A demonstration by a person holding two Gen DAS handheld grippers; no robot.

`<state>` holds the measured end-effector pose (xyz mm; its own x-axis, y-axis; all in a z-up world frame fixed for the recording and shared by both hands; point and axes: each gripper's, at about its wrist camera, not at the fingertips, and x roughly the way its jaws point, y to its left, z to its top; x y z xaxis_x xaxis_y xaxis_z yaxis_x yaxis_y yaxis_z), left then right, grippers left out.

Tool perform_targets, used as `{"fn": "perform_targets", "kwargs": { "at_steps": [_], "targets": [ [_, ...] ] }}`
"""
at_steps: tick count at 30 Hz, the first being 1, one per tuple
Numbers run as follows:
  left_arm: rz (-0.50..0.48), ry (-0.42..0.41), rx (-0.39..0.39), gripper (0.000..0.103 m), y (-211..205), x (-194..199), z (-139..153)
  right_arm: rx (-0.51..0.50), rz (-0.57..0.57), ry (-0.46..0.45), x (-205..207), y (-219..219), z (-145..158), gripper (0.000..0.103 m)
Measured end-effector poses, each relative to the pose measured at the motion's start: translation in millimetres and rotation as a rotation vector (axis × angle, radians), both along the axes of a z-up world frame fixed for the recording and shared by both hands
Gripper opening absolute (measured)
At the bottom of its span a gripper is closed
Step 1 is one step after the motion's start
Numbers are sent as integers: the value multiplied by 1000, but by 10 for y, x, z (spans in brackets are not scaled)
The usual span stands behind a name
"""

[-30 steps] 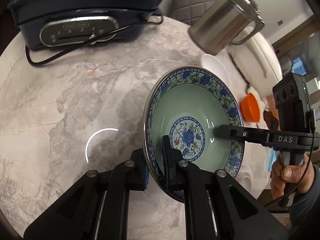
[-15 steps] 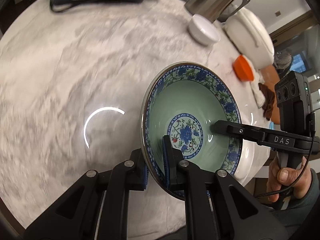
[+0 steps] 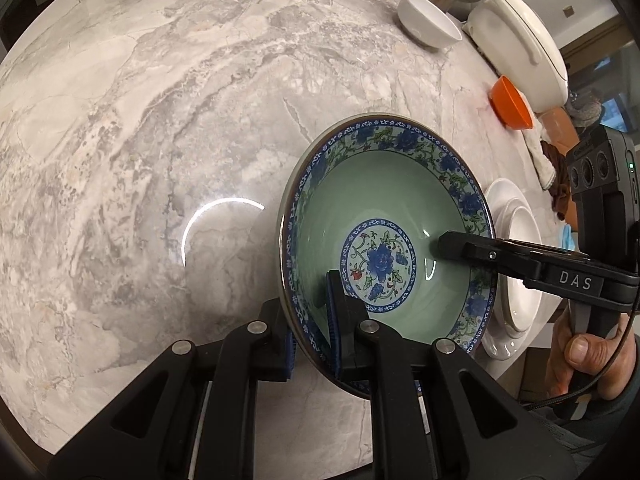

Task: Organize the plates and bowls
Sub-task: 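Lift the patterned bowl with both grippers and carry it beside the plate stack, then lower the patterned bowl onto the table and open both grippers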

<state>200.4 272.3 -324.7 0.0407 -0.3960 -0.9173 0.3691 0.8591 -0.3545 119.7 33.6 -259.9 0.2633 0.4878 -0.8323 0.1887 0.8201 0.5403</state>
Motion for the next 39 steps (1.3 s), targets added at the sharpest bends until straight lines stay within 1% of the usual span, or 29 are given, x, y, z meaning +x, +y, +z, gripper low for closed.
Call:
{"fn": "perform_targets", "kwargs": {
  "at_steps": [8,12,14,15,20,21,22,23,24,25,28,29,30,31,33,35,37,39],
  "targets": [
    [28,13,8,12,-46,-52,-137,-17,27,11,-19,11,-109,13],
    [41,11,13,12,-49,-49,-166,-31,47,2,-25,27,-110,13],
    [57,15,6,12,-30,-53,-184,-34,59,0,-16,48,-115,14],
    [63,17,3,15,-24,-61,-191,-38,63,-3,-18,55,-111,14],
    [81,21,-15,15,21,-88,-194,-46,71,-4,-21,58,-117,14],
    [87,20,-23,17,34,-94,-187,-48,75,-4,-17,64,-114,17],
    [93,17,-25,25,48,-101,-179,-51,76,-5,-12,70,-107,20],
    [99,13,-28,31,78,-104,-165,-52,76,-10,-8,75,-96,29],
    [106,10,-36,47,102,-103,-152,-55,78,-15,-1,82,-83,38],
    [117,6,-44,59,124,-104,-135,-59,81,-20,5,89,-68,41],
    [140,-5,-54,62,197,-99,-58,-64,89,-26,35,109,-37,47],
    [149,-18,-47,64,227,-94,-8,-67,90,-25,43,109,-29,52],
    [159,-34,-43,70,260,-92,50,-71,90,-27,47,105,-16,58],
    [169,-48,-42,74,300,-90,113,-77,91,-31,51,103,5,60],
    [200,-76,-32,75,385,-51,242,-90,93,-50,41,87,75,61],
    [229,-105,-31,82,445,36,390,-90,85,-70,32,37,172,64],
    [253,-164,-41,94,465,155,571,-62,58,-117,10,-64,330,69],
    [243,-230,-72,99,403,294,782,15,19,-199,-14,-241,522,81]
  ]
}}
